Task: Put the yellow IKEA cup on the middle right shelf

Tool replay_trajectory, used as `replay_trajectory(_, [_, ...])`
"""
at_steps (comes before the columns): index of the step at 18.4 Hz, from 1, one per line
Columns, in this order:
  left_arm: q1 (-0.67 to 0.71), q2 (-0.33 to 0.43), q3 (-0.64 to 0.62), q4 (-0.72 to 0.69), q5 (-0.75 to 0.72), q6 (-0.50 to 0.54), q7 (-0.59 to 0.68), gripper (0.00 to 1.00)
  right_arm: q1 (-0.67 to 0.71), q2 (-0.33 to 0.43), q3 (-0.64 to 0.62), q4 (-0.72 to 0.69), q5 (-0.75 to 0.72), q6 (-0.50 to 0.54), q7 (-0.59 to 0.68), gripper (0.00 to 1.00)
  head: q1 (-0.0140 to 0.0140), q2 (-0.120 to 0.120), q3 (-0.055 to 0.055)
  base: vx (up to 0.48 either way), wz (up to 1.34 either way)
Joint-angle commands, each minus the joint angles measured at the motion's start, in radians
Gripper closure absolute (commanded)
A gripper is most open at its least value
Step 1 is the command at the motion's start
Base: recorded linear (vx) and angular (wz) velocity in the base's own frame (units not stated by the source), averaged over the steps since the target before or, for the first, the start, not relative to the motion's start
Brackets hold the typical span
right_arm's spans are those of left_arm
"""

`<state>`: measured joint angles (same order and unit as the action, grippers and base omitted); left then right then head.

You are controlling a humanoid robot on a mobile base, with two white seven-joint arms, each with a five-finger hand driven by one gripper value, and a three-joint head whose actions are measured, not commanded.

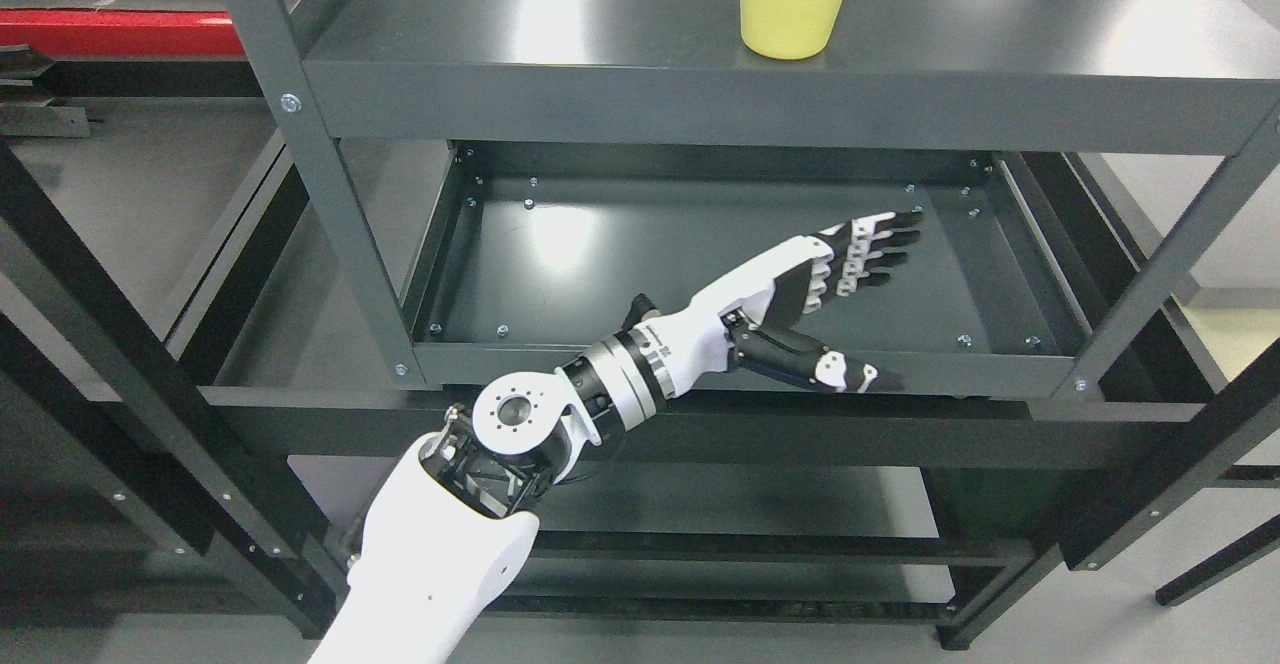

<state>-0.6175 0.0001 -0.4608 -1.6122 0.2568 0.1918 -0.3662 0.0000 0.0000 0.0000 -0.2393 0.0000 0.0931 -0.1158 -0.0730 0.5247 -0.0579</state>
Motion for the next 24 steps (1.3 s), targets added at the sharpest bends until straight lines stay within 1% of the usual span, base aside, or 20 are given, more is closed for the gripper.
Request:
replay_trajectory(1, [0.134, 0.017, 0.192, 0.061, -0.209, -0.139, 0.102, 0.02, 0.014, -0.017, 0.017, 0.0, -0.025, 0.001, -0.001, 0.01, 0.0, 0.0, 0.0, 0.0, 0.0])
replay_trajectory(3, [0.18, 0.017, 0.266, 0.06, -0.217, -0.202, 0.134, 0.02, 0.014, -0.017, 0.017, 0.0, -0.025, 0.001, -0.001, 0.01, 0.0, 0.0, 0.0, 0.0, 0.0])
replay_trajectory(5, [0.218, 0.017, 0.332, 0.06, -0.228, -0.213, 0.154, 0.02, 0.014, -0.017, 0.017, 0.0, -0.025, 0.001, -0.001, 0.01, 0.0, 0.0, 0.0, 0.0, 0.0])
replay_trajectory(6, [0.232, 0.017, 0.338, 0.058, -0.238, -0.213, 0.199, 0.02, 0.014, -0.017, 0.017, 0.0, -0.025, 0.001, -0.001, 0.01, 0.0, 0.0, 0.0, 0.0, 0.0])
replay_trajectory(8, [0.257, 0.017, 0.317, 0.054, -0.31, -0.213, 0.348, 0.02, 0.014, -0.017, 0.017, 0.0, -0.025, 0.001, -0.001, 0.01, 0.0, 0.0, 0.0, 0.0, 0.0])
replay_trajectory(9, [0.277, 0.017, 0.304, 0.049, -0.332, -0.219, 0.369, 0.02, 0.014, -0.017, 0.017, 0.0, -0.025, 0.001, -0.001, 0.01, 0.0, 0.0, 0.0, 0.0, 0.0])
replay_trajectory(11, [0.343, 0.017, 0.303, 0.019, -0.332, -0.248, 0.365, 0.01, 0.014, -0.017, 0.017, 0.0, -0.025, 0.001, -0.001, 0.01, 0.0, 0.0, 0.0, 0.0, 0.0])
replay_trajectory(13, [0.366, 0.017, 0.314, -0.001, -0.332, -0.252, 0.362, 0.01, 0.014, -0.017, 0.017, 0.0, -0.025, 0.001, -0.001, 0.01, 0.0, 0.0, 0.0, 0.0, 0.0])
replay_trajectory(18, [0.366, 0.017, 0.289, -0.003, -0.326, -0.253, 0.32, 0.01, 0.014, -0.017, 0.017, 0.0, -0.025, 0.001, -0.001, 0.01, 0.0, 0.0, 0.0, 0.0, 0.0])
replay_trajectory(24, [0.366, 0.017, 0.261, -0.034, -0.327, -0.247, 0.319, 0.01, 0.014, -0.017, 0.017, 0.0, -0.025, 0.001, -0.001, 0.01, 0.0, 0.0, 0.0, 0.0, 0.0])
